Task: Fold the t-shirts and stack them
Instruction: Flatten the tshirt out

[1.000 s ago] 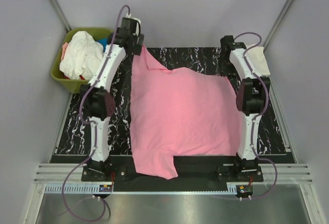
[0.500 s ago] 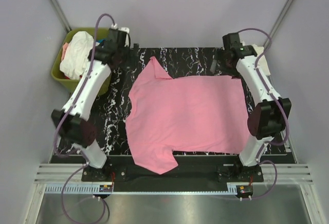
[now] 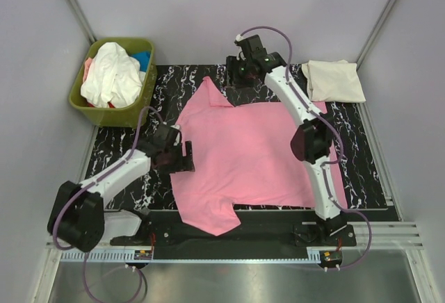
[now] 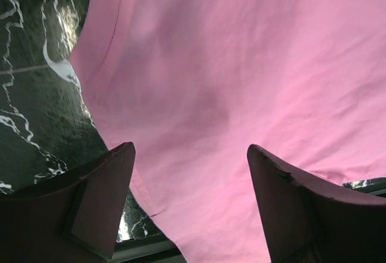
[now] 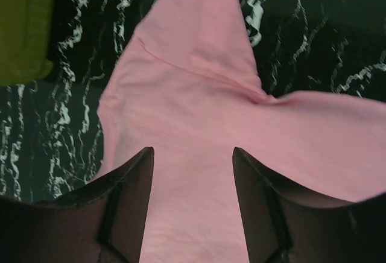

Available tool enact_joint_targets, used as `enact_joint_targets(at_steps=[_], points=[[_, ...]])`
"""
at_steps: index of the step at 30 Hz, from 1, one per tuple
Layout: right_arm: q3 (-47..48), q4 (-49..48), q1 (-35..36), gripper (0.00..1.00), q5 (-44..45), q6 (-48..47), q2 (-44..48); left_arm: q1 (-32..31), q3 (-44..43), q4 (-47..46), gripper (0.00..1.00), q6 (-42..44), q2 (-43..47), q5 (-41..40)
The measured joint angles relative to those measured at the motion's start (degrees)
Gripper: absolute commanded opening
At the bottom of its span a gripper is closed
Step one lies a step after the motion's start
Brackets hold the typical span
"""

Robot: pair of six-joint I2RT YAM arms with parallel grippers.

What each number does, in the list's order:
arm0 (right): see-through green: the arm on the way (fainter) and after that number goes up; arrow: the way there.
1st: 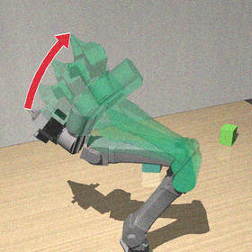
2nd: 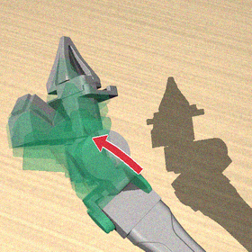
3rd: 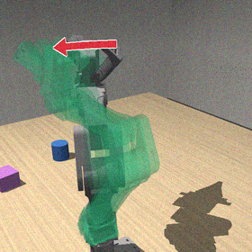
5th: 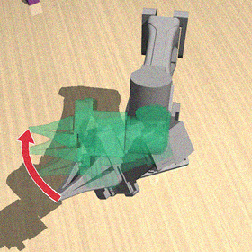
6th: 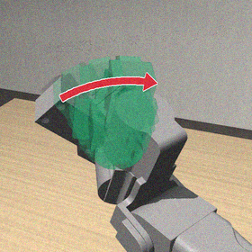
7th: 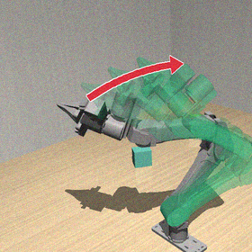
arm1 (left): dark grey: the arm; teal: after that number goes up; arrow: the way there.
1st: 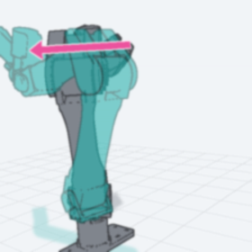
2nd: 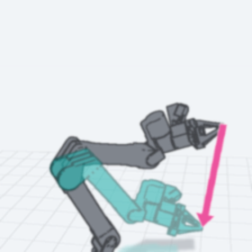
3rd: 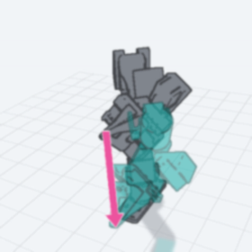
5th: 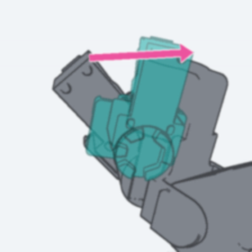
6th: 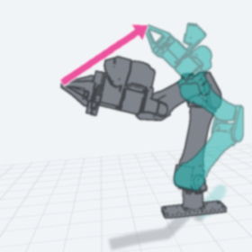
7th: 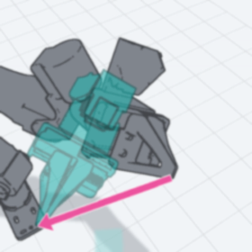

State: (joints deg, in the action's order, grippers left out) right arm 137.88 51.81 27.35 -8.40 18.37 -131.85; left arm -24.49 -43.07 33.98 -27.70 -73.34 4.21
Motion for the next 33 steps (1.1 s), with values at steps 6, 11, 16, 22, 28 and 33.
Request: enact_joint_targets(at_steps=[6, 11, 16, 22, 28, 33], points=[[10.0, -4.3, 0.5, 0.7, -4.7, 1.6, -10.6, -0.4, 7.5, -5.6, 0.77, -3.9, 7.4, 1.4], [14.0, -8.4, 1.9, 0.7, -5.6, 2.5, -18.3, -0.7, 12.8, -9.9, 0.73, -6.8, 8.6, 2.1], [14.4, -11.2, 3.5, 0.71, -4.2, 2.2, -23.4, -0.7, 16.8, -14.9, 0.69, -8.9, 9.4, 2.4], [14.4, -15.6, 5.0, 0.71, -1.9, 1.5, -24.7, -1.0, 18.3, -22.9, 0.66, -11.3, 7.0, 3.5], [15.5, -20.0, 5.8, 0.67, -1.4, 1.8, -26.0, -1.1, 18.0, -27.2, 0.64, -12.5, 4.6, 4.0], [15.5, -20.7, 5.8, 0.63, -1.2, 1.8, -27.9, -1.2, 19.5, -27.4, 0.6, -14.4, 6.4, 2.9]])
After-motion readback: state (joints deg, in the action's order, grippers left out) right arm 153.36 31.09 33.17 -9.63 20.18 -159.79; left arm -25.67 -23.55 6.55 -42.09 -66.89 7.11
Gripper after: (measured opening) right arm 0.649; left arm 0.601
